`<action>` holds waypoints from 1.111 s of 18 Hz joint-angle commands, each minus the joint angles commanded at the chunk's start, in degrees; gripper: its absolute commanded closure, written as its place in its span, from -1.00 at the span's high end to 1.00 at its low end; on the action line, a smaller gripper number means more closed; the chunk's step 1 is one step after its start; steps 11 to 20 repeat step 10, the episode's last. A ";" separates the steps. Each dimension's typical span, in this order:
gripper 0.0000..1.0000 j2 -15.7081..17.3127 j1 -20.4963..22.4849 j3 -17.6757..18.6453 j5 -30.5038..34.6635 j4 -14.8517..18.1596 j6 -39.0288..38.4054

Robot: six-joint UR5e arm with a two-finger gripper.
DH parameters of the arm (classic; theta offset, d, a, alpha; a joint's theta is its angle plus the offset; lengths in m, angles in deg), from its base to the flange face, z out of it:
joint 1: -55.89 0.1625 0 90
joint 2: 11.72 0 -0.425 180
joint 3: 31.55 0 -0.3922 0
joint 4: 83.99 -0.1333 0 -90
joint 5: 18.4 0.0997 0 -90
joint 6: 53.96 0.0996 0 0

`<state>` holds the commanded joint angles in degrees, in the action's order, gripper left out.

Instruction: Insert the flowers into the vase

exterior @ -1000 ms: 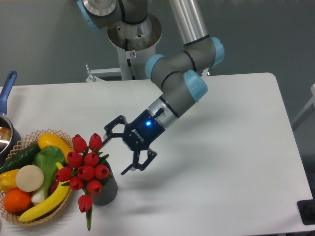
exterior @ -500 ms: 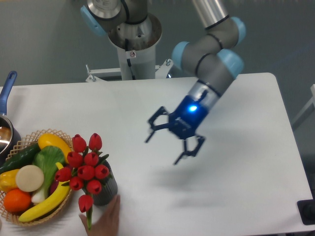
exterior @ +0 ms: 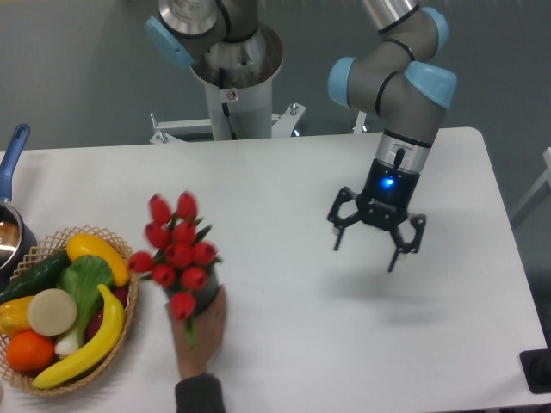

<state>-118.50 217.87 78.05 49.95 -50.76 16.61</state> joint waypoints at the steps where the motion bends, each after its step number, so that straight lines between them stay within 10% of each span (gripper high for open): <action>1: 1.00 -0.09 -0.78 -0.26 2.90 0.09 -0.08; 10: 1.00 -0.17 -8.43 -0.35 21.01 2.46 2.99; 20: 1.00 -0.17 -8.43 -0.35 21.01 2.46 2.99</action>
